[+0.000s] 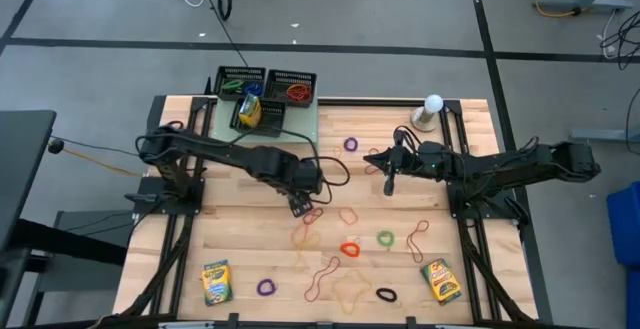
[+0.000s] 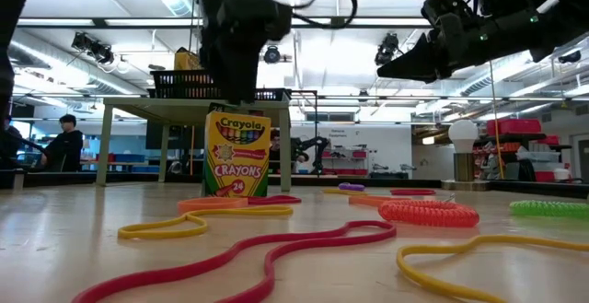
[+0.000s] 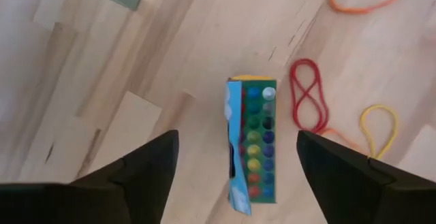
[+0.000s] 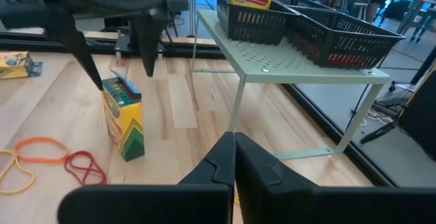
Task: Pick & Place Office Desk Supplies
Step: Put the yellow crayon box into the bottom black bin
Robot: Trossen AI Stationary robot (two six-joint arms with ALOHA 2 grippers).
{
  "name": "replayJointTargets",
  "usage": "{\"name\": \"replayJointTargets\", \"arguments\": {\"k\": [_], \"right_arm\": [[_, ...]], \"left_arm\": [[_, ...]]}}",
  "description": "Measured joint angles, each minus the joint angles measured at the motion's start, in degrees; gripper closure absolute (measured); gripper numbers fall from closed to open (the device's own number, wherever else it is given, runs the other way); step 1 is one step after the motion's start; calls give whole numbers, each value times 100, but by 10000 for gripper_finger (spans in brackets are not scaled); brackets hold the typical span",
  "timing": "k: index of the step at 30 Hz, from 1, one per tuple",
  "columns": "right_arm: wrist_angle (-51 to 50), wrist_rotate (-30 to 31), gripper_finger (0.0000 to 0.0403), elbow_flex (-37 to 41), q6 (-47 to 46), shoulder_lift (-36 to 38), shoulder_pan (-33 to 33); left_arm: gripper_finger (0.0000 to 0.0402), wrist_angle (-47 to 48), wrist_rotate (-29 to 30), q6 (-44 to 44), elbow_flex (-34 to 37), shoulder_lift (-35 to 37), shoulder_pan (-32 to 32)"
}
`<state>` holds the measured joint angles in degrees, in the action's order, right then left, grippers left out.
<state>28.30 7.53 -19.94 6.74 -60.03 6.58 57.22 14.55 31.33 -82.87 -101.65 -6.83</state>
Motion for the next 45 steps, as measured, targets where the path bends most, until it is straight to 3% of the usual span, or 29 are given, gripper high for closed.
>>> {"name": "replayJointTargets", "arguments": {"k": [6, 14, 24, 27, 34, 40, 45], "right_arm": [[20, 0, 393, 0, 14, -2, 1], [38, 2, 392, 0, 14, -2, 1], [57, 3, 392, 0, 16, -4, 1], [56, 4, 392, 0, 59, -4, 1], [60, 4, 392, 0, 53, -7, 1], [63, 4, 392, 0, 29, -7, -1], [63, 4, 392, 0, -15, -7, 1]], "left_arm": [[102, -67, -99, -112, 0, -199, 134], [145, -126, -280, -262, 0, -545, 128], [280, 112, -462, -237, 44, -559, 115], [317, 256, -755, -149, -29, -492, 118], [318, 1303, -418, 382, -1048, 155, 68], [316, 3203, 572, 1216, -2496, 359, 180], [316, 3253, 684, 1231, -3269, 448, 556]]}}
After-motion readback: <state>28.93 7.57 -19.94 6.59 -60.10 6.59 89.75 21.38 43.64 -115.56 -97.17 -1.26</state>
